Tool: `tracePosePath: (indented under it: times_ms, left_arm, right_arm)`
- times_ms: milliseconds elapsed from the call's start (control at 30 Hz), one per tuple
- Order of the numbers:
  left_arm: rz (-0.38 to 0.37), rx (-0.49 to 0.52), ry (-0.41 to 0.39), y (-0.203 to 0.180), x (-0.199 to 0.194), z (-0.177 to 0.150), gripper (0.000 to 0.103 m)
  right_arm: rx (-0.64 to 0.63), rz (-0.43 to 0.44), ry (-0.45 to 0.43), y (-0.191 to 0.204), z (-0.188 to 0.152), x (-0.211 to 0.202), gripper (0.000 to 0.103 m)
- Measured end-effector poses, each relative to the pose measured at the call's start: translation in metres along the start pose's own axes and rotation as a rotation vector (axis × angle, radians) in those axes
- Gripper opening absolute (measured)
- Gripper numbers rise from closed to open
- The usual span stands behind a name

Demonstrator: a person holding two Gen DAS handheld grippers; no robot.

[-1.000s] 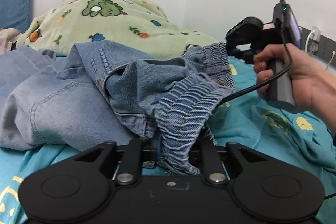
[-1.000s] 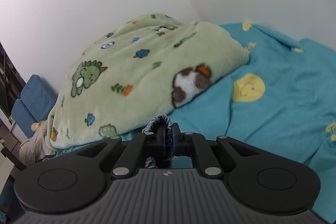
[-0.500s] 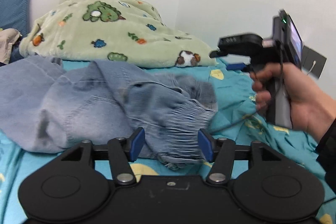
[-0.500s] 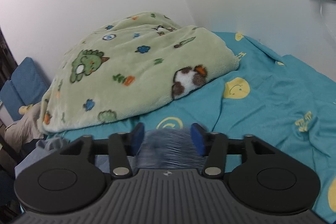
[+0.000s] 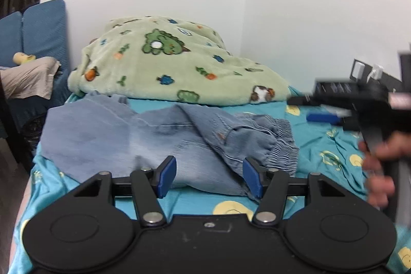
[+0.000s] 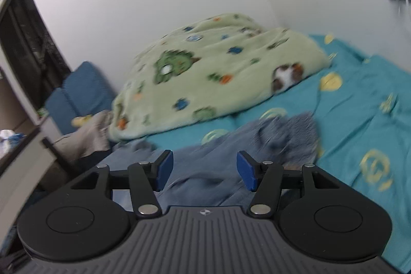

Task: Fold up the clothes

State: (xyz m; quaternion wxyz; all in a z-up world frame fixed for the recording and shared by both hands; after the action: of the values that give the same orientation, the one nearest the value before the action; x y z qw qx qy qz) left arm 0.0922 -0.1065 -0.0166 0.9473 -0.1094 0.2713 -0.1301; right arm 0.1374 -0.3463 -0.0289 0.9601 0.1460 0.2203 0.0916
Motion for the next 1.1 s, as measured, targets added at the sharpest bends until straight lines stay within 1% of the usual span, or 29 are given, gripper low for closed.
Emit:
tracePosePath:
  times_ms: [67, 133, 200, 267, 333, 400, 533, 633, 667, 767, 833, 900, 1000, 1033, 1100]
  left_arm:
    - [0.009, -0.023, -0.003, 0.01, -0.001, 0.004, 0.055]
    - [0.02, -0.041, -0.01, 0.021, 0.001, 0.007, 0.055]
    - [0.039, -0.06, -0.018, 0.032, 0.004, 0.009, 0.055]
    - [0.052, -0.089, -0.018, 0.045, 0.009, 0.01, 0.055]
    - [0.063, -0.123, -0.015, 0.058, 0.015, 0.011, 0.055]
    - [0.065, -0.152, -0.003, 0.067, 0.022, 0.012, 0.055]
    - [0.074, -0.139, -0.007, 0.074, 0.029, 0.015, 0.055]
    - [0.077, -0.161, 0.006, 0.082, 0.037, 0.015, 0.055]
    - [0.081, -0.166, 0.01, 0.084, 0.04, 0.015, 0.055]
    - [0.086, -0.191, 0.019, 0.091, 0.041, 0.013, 0.055]
    - [0.085, -0.201, 0.012, 0.092, 0.038, 0.014, 0.055]
    - [0.087, -0.209, 0.004, 0.093, 0.036, 0.015, 0.055]
    - [0.093, -0.222, -0.002, 0.095, 0.033, 0.015, 0.055]
    - [0.092, -0.229, -0.001, 0.095, 0.032, 0.015, 0.055]
    - [0.085, -0.243, 0.004, 0.096, 0.032, 0.014, 0.055]
  right_arm:
    - [0.032, 0.008, 0.029, 0.009, -0.014, -0.002, 0.061]
    - [0.047, -0.008, 0.06, 0.011, -0.025, 0.001, 0.061]
    - [0.031, -0.04, 0.082, 0.011, -0.031, 0.006, 0.061]
    - [0.046, -0.066, 0.096, 0.006, -0.034, 0.014, 0.062]
    - [0.095, -0.078, 0.104, -0.002, -0.04, 0.022, 0.063]
    - [0.127, -0.089, 0.108, -0.006, -0.046, 0.028, 0.067]
    - [0.114, -0.096, 0.115, -0.002, -0.052, 0.033, 0.067]
    - [0.132, -0.084, 0.078, -0.001, -0.05, 0.032, 0.067]
    - [0.14, -0.081, 0.061, -0.001, -0.048, 0.03, 0.065]
    - [0.185, -0.025, -0.009, 0.0, -0.04, 0.023, 0.063]
    - [0.202, 0.019, -0.012, 0.004, -0.04, 0.023, 0.063]
    - [0.163, -0.003, 0.026, 0.011, -0.045, 0.028, 0.065]
    - [0.124, -0.1, 0.048, 0.01, -0.054, 0.026, 0.065]
    - [0.135, -0.121, 0.045, 0.007, -0.056, 0.023, 0.065]
    - [0.169, -0.125, 0.037, 0.0, -0.058, 0.017, 0.072]
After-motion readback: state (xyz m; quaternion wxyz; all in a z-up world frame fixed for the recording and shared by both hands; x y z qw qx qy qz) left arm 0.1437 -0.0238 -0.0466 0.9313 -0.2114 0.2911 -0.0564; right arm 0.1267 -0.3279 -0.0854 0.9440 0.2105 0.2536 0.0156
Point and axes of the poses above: each gripper's, at about its wrist camera, not at the fingertips, and x roughly the way its jaws point, y to its left, z to its top, the point moved 5 cm from there along x, roughly the way its jaws point, and after that the axes turned 15 degrees about -x, right-handed, at the moved point
